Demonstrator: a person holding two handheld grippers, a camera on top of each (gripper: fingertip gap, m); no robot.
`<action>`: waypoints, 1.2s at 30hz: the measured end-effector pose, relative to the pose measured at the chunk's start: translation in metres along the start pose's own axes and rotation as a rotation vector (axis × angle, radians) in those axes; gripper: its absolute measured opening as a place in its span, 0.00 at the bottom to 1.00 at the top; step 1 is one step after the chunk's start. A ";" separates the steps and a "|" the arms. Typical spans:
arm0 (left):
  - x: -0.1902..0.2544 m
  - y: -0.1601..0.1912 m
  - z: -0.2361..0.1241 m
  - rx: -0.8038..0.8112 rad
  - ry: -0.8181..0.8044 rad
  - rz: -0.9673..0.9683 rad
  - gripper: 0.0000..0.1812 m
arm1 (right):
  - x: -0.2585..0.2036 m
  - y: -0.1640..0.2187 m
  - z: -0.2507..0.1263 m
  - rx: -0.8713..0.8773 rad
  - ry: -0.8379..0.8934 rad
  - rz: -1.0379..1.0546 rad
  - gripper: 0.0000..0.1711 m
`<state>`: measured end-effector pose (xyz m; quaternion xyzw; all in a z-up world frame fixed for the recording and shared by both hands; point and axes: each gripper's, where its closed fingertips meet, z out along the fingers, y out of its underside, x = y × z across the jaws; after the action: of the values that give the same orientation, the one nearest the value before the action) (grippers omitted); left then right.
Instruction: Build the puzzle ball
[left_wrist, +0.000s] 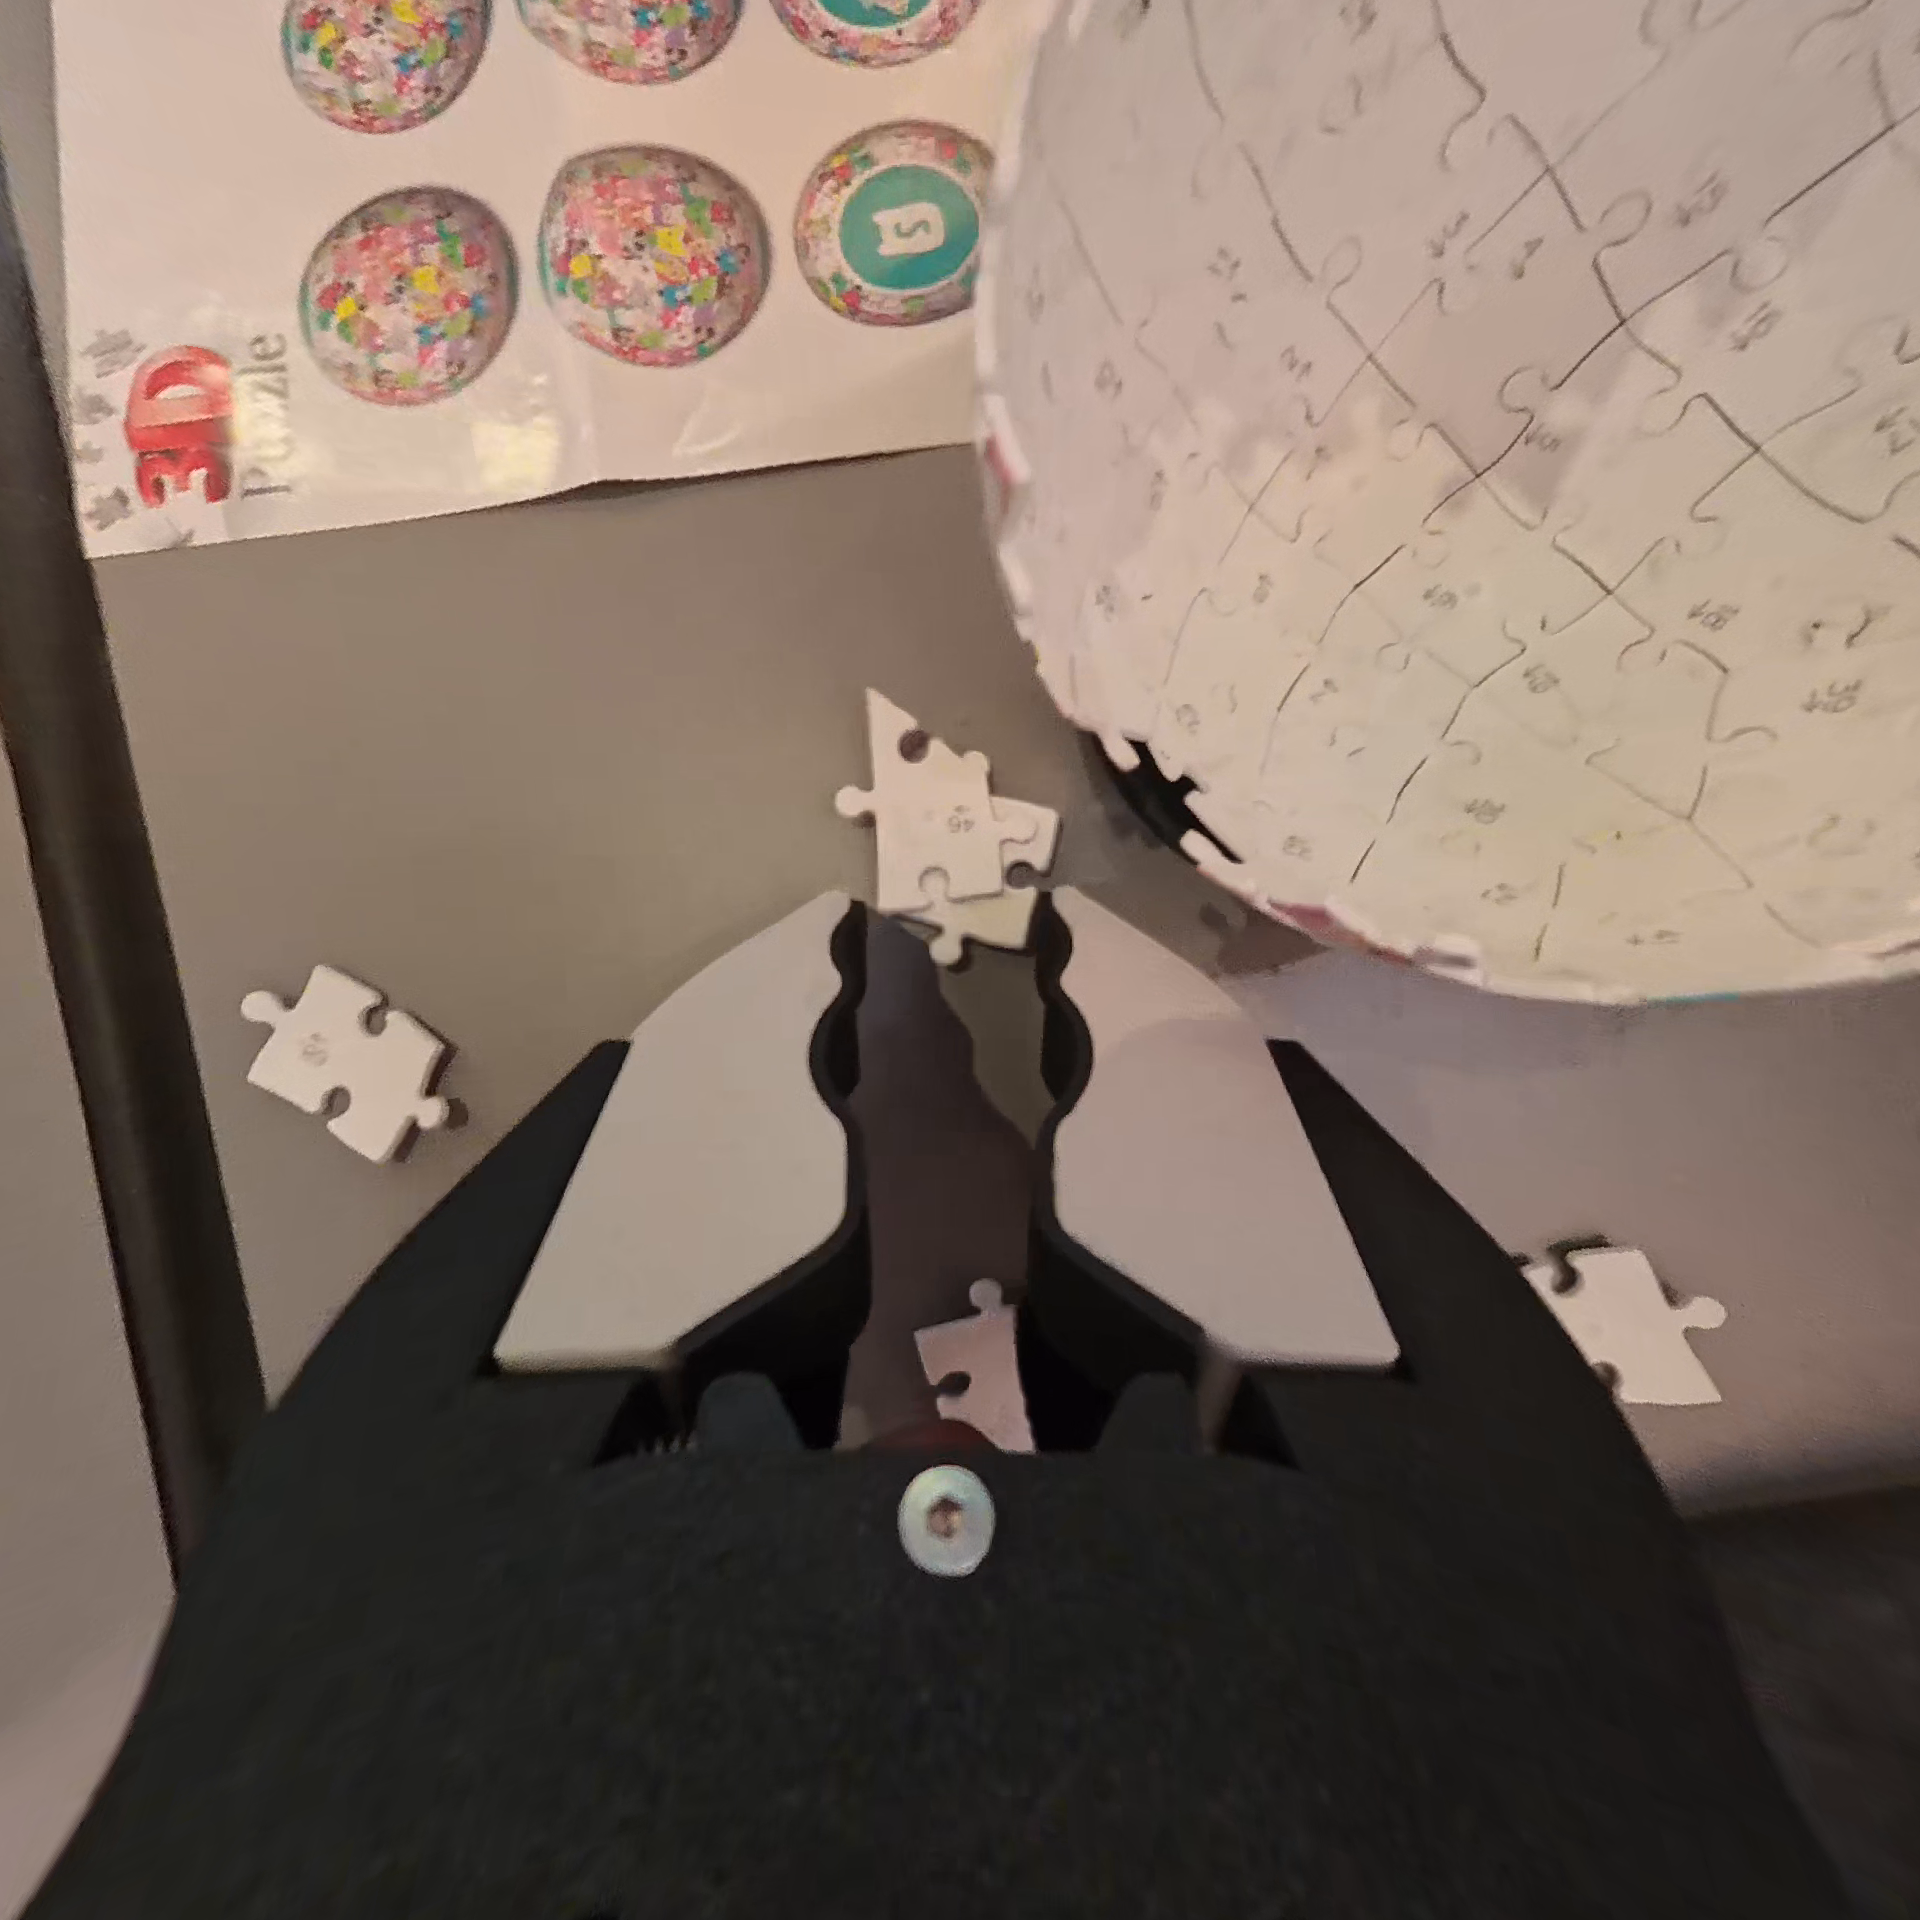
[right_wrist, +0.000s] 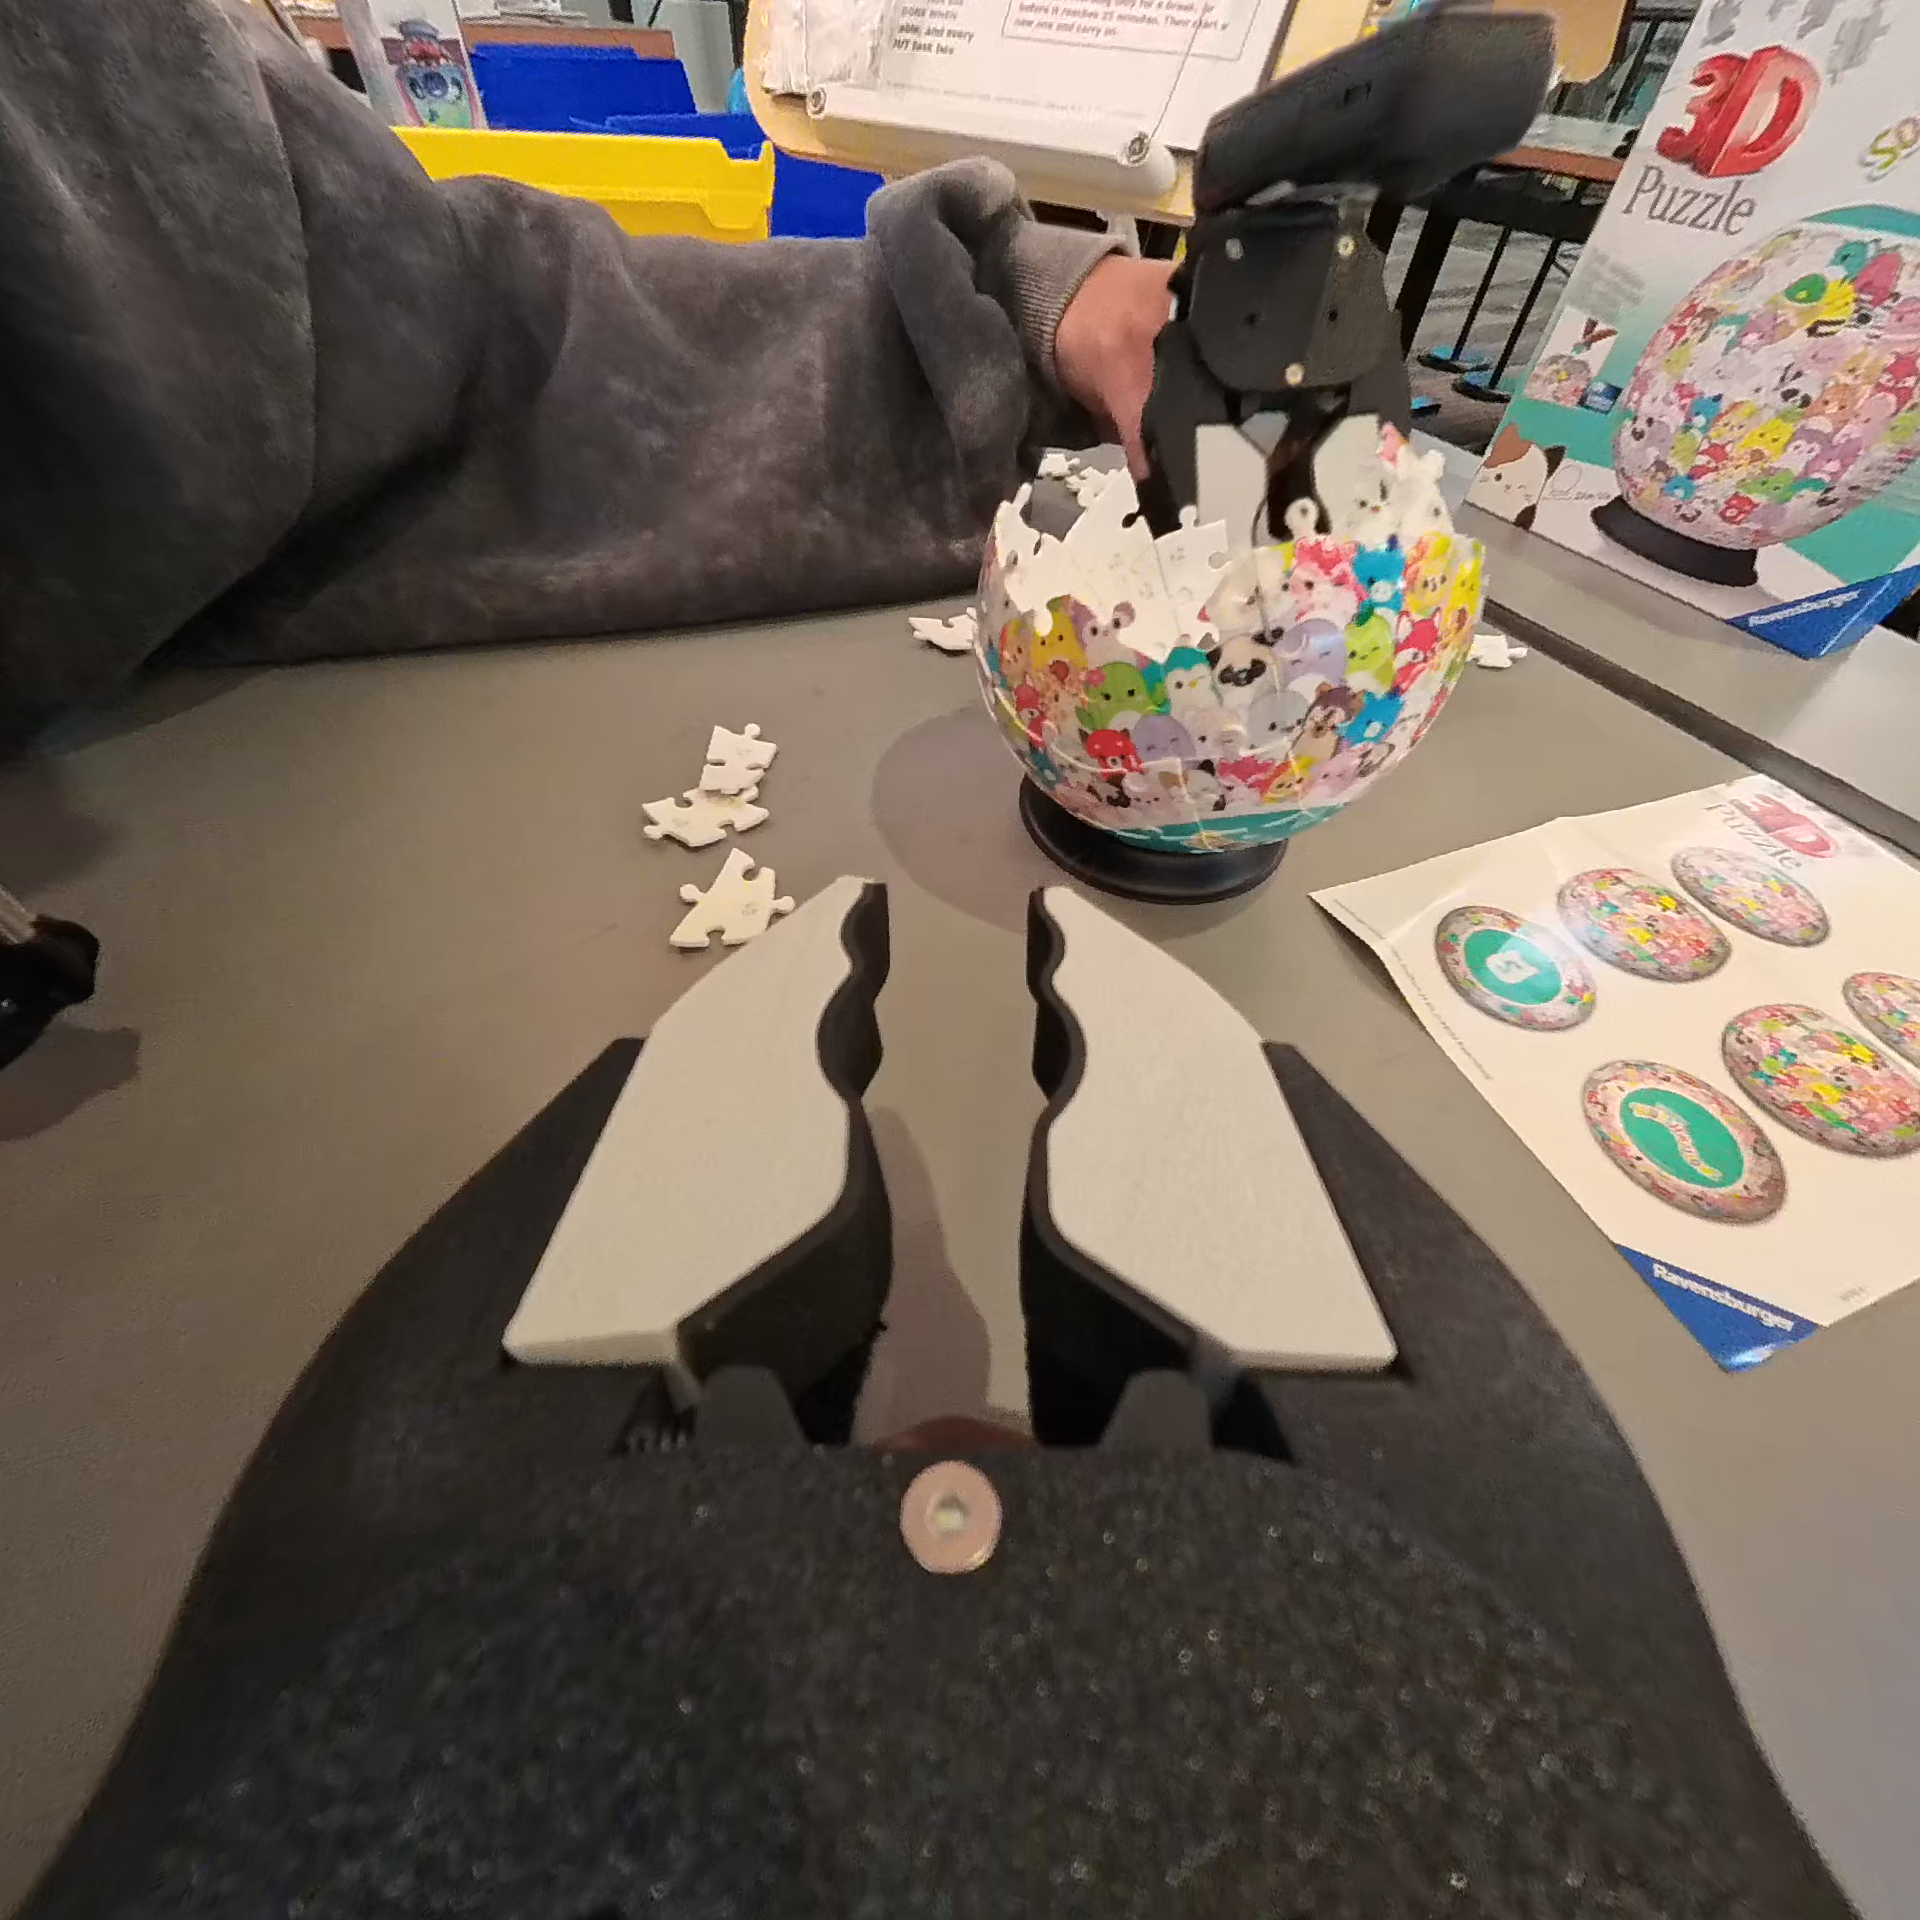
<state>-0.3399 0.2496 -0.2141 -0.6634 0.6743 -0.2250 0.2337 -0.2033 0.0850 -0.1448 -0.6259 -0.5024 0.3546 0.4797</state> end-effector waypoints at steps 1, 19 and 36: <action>0.000 -0.002 -0.002 0.022 -0.002 -0.012 0.17 | 0.000 0.000 0.000 0.003 0.001 0.000 0.15; -0.026 0.002 -0.011 0.027 -0.098 -0.062 0.11 | 0.000 -0.003 -0.004 0.017 -0.003 0.006 0.15; -0.046 0.032 -0.026 -0.049 -0.154 -0.191 0.08 | -0.002 0.001 -0.001 -0.003 -0.021 0.004 0.15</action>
<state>-0.3806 0.2956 -0.2121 -0.7455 0.5933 -0.1779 0.2461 -0.2024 0.0822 -0.1451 -0.6240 -0.5067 0.3613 0.4726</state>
